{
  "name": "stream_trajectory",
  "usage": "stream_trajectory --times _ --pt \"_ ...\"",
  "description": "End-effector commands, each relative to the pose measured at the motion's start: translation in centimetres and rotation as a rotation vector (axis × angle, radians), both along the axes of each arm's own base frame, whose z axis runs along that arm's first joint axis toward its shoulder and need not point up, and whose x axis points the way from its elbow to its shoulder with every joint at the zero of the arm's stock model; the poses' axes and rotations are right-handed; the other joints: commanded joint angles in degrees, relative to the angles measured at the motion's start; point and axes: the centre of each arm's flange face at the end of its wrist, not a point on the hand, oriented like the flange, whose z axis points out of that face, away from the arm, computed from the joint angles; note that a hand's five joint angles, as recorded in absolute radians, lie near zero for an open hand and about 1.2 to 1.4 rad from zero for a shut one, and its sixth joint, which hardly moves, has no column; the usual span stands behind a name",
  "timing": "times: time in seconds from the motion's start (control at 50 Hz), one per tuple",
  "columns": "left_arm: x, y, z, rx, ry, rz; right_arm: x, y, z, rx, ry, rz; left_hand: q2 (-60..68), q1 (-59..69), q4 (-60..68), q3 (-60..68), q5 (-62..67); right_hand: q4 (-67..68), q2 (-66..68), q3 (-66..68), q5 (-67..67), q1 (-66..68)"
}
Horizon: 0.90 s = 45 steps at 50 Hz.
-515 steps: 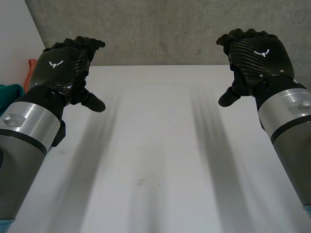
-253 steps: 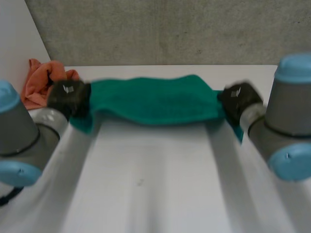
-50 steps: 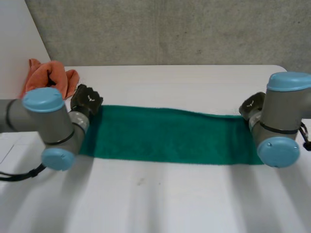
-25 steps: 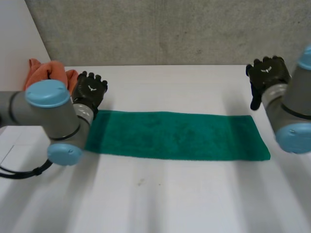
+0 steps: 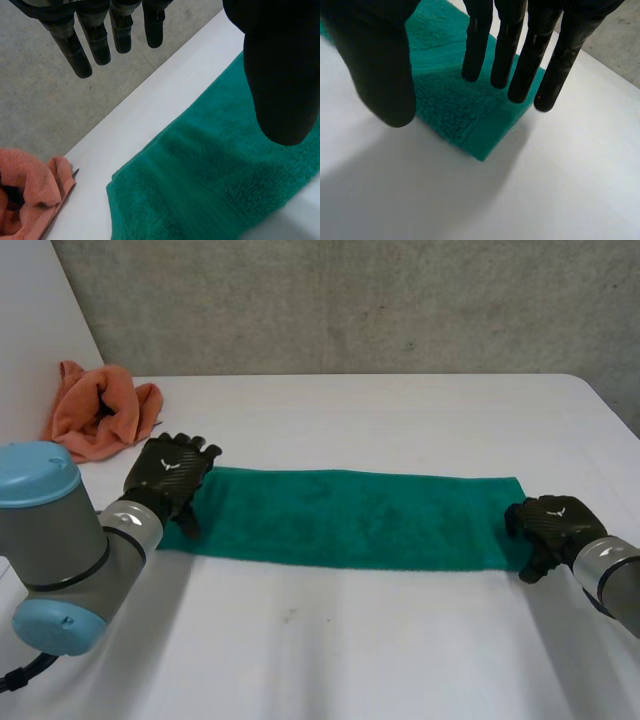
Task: Fold the laundry.
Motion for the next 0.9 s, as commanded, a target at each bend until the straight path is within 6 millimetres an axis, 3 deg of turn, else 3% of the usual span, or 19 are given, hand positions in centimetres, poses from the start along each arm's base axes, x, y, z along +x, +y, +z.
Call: stream_trajectory --times 0.02,0.1,0.32,0.4,0.46,0.5,0.54,0.56,0.62,0.66,0.68,0.7,0.74,0.78,0.8,0.86,0.9 --pt "0.2 -0.2 -0.1 0.0 -0.003 0.008 -0.2 -1.5 -0.9 -0.053 0.024 -0.008 -1.61 -0.84 -1.57 -2.04 -2.78 35.15 34.41 35.05 36.45 40.48" --pt "0.2 -0.2 0.0 -0.002 0.0 0.008 -0.8 -2.1 -1.1 -0.061 0.046 -0.016 -1.61 -0.84 -1.57 -2.04 -2.78 39.54 38.8 39.44 40.83 44.87" --pt "0.4 -0.3 0.4 -0.011 0.002 0.019 -6.0 -4.7 1.0 -0.126 0.102 -0.155 -1.61 -0.84 -1.57 -2.04 -2.78 39.54 38.8 39.44 40.83 44.87" --pt "0.5 -0.3 0.4 -0.011 0.002 0.022 -9.8 -6.4 2.4 -0.194 0.295 -0.233 -1.61 -0.84 -1.57 -2.04 -2.78 39.54 38.8 39.44 40.83 44.87" --pt "0.6 -0.1 0.4 -0.008 0.001 0.02 -10.7 -6.9 3.1 -0.232 0.44 -0.241 -1.61 -0.84 -1.57 -2.04 -2.78 39.54 38.8 39.44 40.83 44.87" --pt "0.6 0.0 0.4 -0.007 0.001 0.02 -10.2 -7.0 3.4 -0.253 0.49 -0.218 -1.61 -0.84 -1.57 -2.04 -2.78 39.54 38.8 39.44 40.83 44.87" --pt "0.6 0.0 0.4 -0.007 0.0 0.022 -8.0 -6.8 4.0 -0.293 0.502 -0.156 -1.61 -0.84 -1.57 -2.04 -2.78 39.54 38.8 39.44 40.83 44.87" --pt "0.6 0.0 0.5 -0.009 0.0 0.022 -3.8 -6.2 5.3 -0.369 0.478 -0.058 -1.61 -0.84 -1.57 -2.04 -2.78 39.54 38.8 39.44 40.83 44.87" --pt "0.6 0.1 1.0 -0.022 0.005 0.022 2.4 -4.5 6.8 -0.484 0.418 0.085 -1.61 -0.84 -1.57 -2.04 -2.78 39.54 38.8 39.44 40.83 44.87" --pt "0.6 0.2 1.4 -0.029 0.01 0.022 7.5 -2.1 7.9 -0.576 0.368 0.217 -1.61 -0.84 -1.57 -2.04 -2.78 39.54 38.8 39.44 40.83 44.87" --pt "0.7 0.2 1.5 -0.032 0.012 0.024 8.3 -1.6 8.1 -0.591 0.36 0.242 -1.61 -0.84 -1.57 -2.04 -2.78 39.54 38.8 39.44 40.83 44.87" --pt "0.6 0.3 1.8 -0.039 0.023 0.024 11.5 0.3 8.4 -0.643 0.323 0.342 -1.61 -0.84 -1.57 -2.04 -2.78 39.54 38.8 39.44 40.83 44.87" --pt "0.6 0.3 2.1 -0.043 0.033 0.025 16.1 3.9 8.7 -0.702 0.258 0.504 -1.61 -0.84 -1.57 -2.04 -2.78 39.54 38.8 39.44 40.83 44.87" --pt "0.6 0.3 2.3 -0.044 0.042 0.025 18.7 6.4 7.8 -0.711 0.224 0.619 -1.61 -0.84 -1.57 -2.04 -2.78 39.54 38.8 39.44 40.83 44.87" --pt "0.6 0.3 2.2 -0.042 0.043 0.026 20.9 8.8 6.8 -0.708 0.195 0.723 -1.61 -0.84 -1.57 -2.04 -2.78 39.54 38.8 39.44 40.83 44.87" --pt "0.5 0.4 2.2 -0.04 0.045 0.025 23.4 11.7 5.2 -0.694 0.158 0.854 -1.61 -0.84 -1.57 -2.04 -2.78 39.54 38.8 39.44 40.83 44.87" --pt "0.4 0.5 2.2 -0.04 0.045 0.022 25.1 13.9 3.1 -0.661 0.141 0.953 -1.61 -0.84 -1.57 -2.04 -2.78 39.54 38.8 39.44 40.83 44.87"
